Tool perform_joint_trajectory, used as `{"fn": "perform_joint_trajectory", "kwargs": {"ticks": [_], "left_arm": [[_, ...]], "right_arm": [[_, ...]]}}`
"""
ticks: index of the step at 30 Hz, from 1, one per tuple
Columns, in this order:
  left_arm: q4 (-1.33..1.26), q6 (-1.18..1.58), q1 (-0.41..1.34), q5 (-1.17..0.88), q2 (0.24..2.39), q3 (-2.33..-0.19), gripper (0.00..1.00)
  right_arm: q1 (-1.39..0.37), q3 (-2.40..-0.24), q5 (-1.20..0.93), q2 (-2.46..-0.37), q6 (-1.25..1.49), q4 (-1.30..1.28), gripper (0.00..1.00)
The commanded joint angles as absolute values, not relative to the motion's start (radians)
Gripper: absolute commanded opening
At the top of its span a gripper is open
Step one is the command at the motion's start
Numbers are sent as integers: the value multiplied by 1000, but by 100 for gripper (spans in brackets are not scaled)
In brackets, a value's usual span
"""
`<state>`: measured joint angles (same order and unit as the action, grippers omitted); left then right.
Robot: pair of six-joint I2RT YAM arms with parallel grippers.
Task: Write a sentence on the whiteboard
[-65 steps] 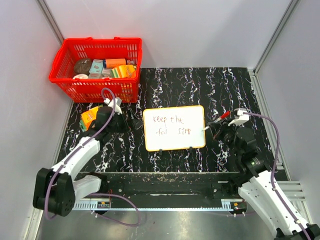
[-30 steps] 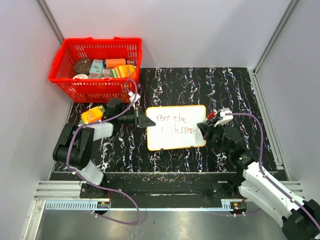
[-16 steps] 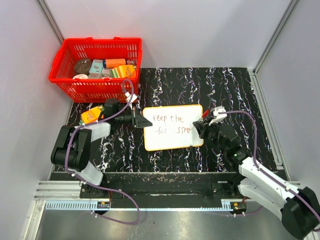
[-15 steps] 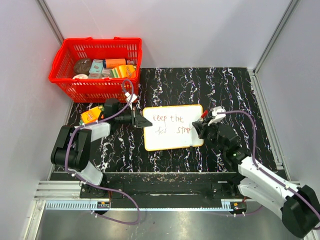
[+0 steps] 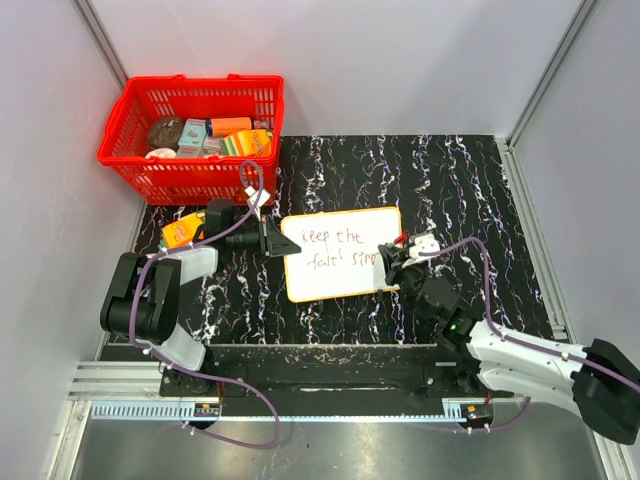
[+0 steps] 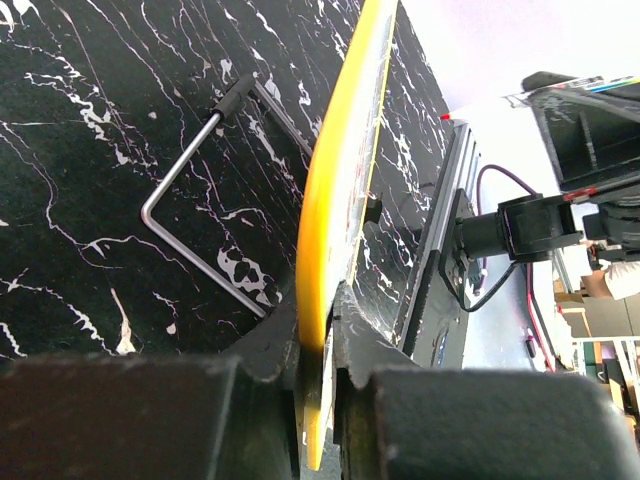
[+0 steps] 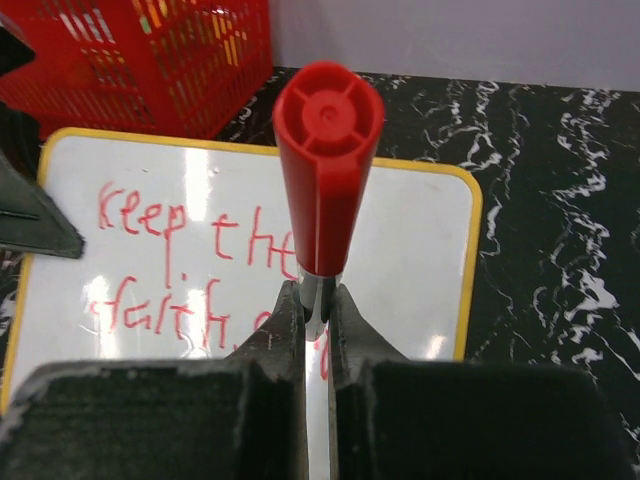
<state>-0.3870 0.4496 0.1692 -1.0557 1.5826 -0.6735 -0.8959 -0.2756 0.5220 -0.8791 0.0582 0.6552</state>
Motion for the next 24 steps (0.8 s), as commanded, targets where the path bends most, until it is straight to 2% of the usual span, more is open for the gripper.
{"fn": "perform_joint_trajectory", "kwargs": {"ticks": [1, 9, 24], "left_arm": [[-350, 337, 132, -804, 1582, -641, 0], [-347, 331, 129, -808, 1597, -643, 0], [-353, 333, 129, -825, 1618, -646, 0]], "right_arm": [[-927, -216, 704, -931, -35, 920, 0], [-928, -181, 690, -1022, -38, 1064, 0], [-928, -176, 750, -1164, -6, 1178, 0]]}}
